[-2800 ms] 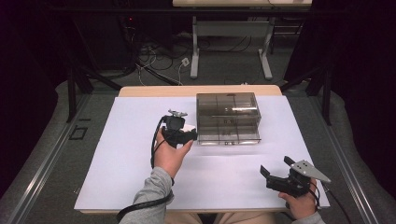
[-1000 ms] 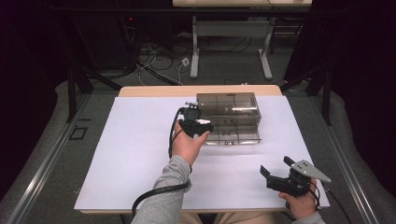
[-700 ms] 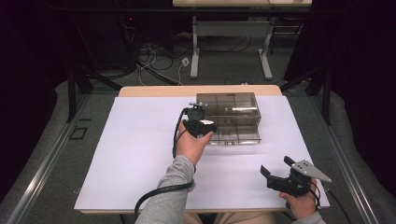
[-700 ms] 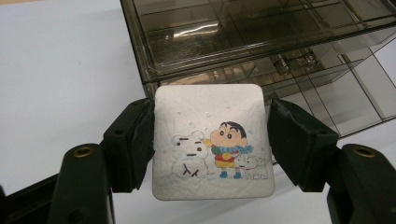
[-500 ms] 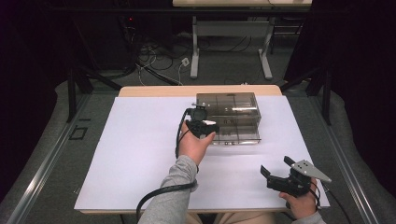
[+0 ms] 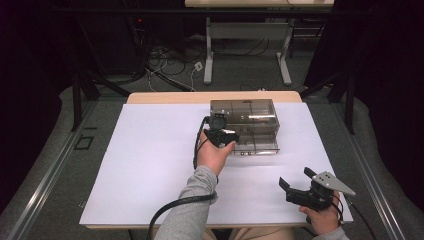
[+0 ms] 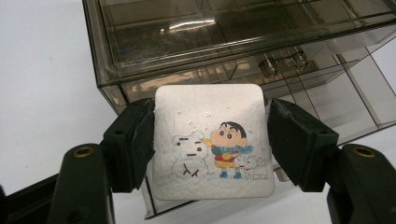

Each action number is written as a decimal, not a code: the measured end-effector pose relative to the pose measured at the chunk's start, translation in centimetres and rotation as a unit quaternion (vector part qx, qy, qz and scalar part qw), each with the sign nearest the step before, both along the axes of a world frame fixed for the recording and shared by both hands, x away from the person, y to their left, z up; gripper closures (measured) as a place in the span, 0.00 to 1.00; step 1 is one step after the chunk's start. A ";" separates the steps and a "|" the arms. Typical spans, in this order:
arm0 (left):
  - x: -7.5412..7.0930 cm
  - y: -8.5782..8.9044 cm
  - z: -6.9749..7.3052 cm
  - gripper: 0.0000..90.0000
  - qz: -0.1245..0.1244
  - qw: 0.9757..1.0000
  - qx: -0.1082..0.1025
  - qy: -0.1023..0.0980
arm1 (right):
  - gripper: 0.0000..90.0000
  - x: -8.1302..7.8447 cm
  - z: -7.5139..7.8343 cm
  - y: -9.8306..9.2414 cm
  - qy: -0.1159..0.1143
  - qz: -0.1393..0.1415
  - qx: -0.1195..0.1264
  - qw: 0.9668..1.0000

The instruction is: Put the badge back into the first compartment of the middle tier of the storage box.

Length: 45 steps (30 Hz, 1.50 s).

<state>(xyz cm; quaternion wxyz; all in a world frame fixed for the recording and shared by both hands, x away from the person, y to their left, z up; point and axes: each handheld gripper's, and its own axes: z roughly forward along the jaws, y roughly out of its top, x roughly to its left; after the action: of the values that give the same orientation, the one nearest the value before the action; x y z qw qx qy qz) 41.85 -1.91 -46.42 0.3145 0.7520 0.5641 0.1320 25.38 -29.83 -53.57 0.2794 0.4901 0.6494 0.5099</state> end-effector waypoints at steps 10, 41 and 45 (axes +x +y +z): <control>0.5 -0.3 -0.7 0.37 0.030 0.999 -0.005 0.016 | 0.00 0.0 0.0 -0.1 -0.004 0.003 0.002 1.000; 0.9 -0.4 -2.5 0.39 0.036 0.999 -0.005 0.036 | 0.00 0.1 -0.1 0.1 -0.003 0.003 0.002 1.000; 0.8 -0.5 -2.4 0.42 0.032 0.999 -0.002 0.026 | 0.00 0.1 -0.1 0.1 -0.002 0.002 0.002 1.000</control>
<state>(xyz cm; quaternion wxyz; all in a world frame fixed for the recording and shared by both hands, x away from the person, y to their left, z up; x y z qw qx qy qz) 42.69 -2.40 -48.81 0.2970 0.7359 0.5964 0.1208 25.47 -29.73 -53.65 0.2785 0.4881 0.6489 0.5130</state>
